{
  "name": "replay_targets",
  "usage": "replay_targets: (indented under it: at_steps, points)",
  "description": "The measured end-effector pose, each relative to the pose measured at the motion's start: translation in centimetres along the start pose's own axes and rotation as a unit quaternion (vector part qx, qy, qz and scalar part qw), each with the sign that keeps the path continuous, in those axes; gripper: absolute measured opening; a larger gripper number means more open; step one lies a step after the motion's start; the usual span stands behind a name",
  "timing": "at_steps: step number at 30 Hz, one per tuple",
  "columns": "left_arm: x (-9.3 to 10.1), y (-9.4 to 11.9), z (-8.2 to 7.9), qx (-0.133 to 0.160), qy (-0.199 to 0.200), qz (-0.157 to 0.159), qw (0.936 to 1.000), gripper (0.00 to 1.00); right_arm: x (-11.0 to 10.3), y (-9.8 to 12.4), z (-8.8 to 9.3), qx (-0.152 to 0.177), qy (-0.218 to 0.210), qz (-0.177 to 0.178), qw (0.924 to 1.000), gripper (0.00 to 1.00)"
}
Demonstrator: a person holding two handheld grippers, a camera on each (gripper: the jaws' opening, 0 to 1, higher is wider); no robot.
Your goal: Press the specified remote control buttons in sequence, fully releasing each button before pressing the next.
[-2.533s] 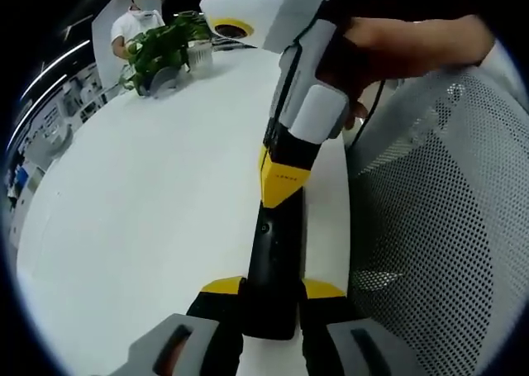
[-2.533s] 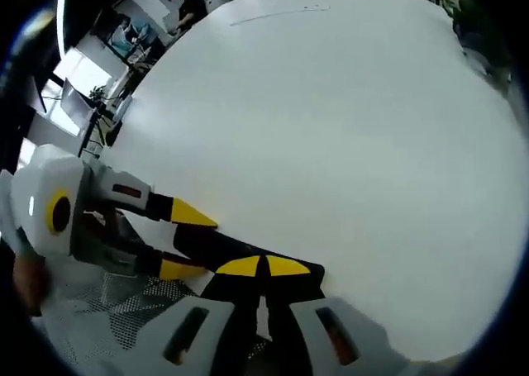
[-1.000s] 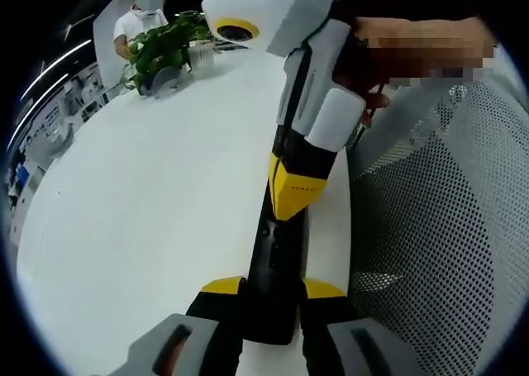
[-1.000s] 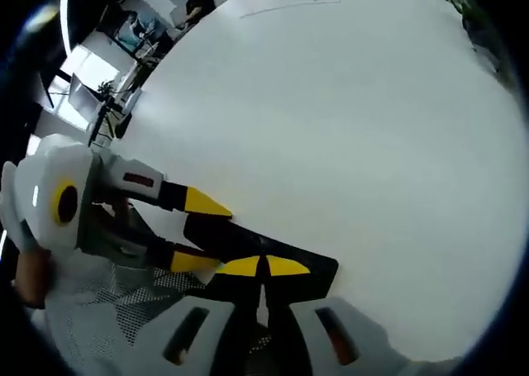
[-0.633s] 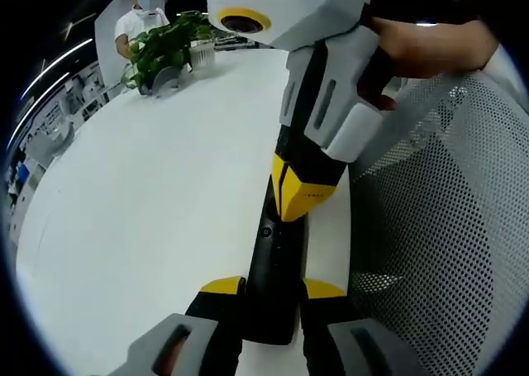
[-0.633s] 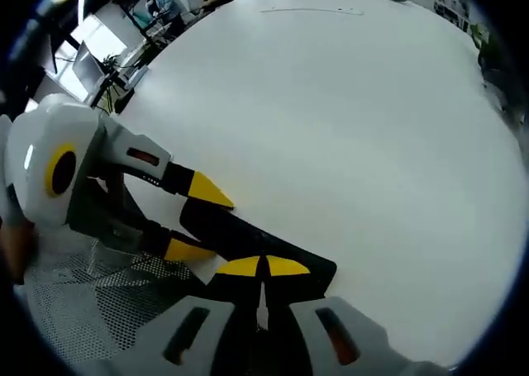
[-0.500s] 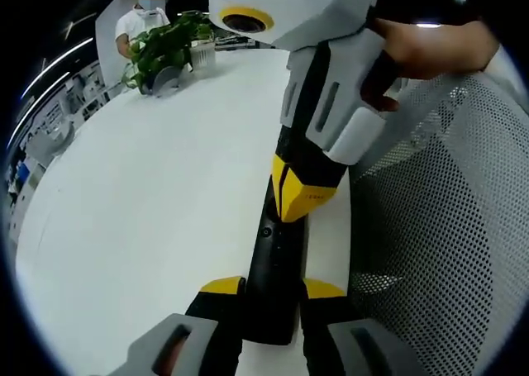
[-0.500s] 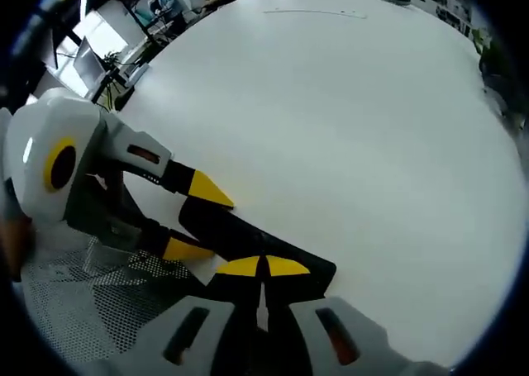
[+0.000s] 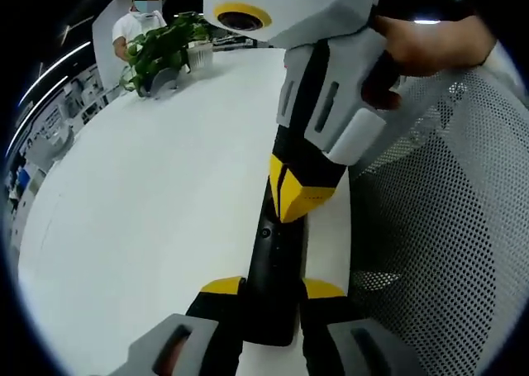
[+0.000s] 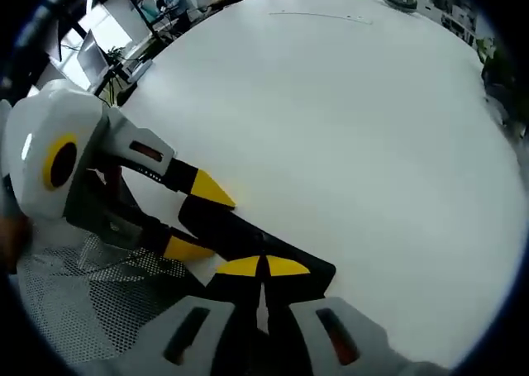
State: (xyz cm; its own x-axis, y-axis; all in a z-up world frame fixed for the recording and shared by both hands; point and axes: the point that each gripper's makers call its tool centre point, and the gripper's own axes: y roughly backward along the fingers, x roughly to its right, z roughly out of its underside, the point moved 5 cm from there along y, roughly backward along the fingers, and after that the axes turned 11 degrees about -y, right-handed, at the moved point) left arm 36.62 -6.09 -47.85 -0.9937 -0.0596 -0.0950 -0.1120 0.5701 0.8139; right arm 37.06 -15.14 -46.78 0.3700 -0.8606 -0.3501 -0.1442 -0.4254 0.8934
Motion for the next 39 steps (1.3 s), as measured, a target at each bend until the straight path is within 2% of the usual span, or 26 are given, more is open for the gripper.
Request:
replay_targets:
  at_steps: [16, 27, 31, 33, 36, 39]
  points:
    - [0.0, 0.0, 0.0, -0.001, -0.001, 0.000, 1.0000, 0.26, 0.2, 0.2, 0.4, -0.016, -0.024, -0.007, 0.9996, 0.00]
    - [-0.1, 0.1, 0.0, 0.000, -0.003, 0.001, 1.0000, 0.26, 0.3, 0.5, 1.1, -0.044, -0.045, -0.009, 0.9980, 0.00]
    - [-0.1, 0.1, 0.0, 0.001, -0.007, 0.001, 1.0000, 0.26, 0.5, 0.7, 1.2, -0.056, -0.051, 0.005, 0.9972, 0.00]
    - [-0.1, 0.0, 0.0, 0.002, -0.008, 0.002, 1.0000, 0.26, 0.6, 0.9, 0.8, -0.043, -0.041, 0.014, 0.9981, 0.00]
    - [-0.1, 0.0, 0.1, 0.002, -0.007, 0.002, 1.0000, 0.26, 0.5, 1.1, 0.5, -0.033, -0.050, 0.003, 0.9982, 0.00]
    - [-0.2, 0.0, 0.1, 0.002, -0.007, 0.003, 1.0000, 0.26, 0.5, 0.7, 0.9, -0.050, -0.057, -0.001, 0.9972, 0.00]
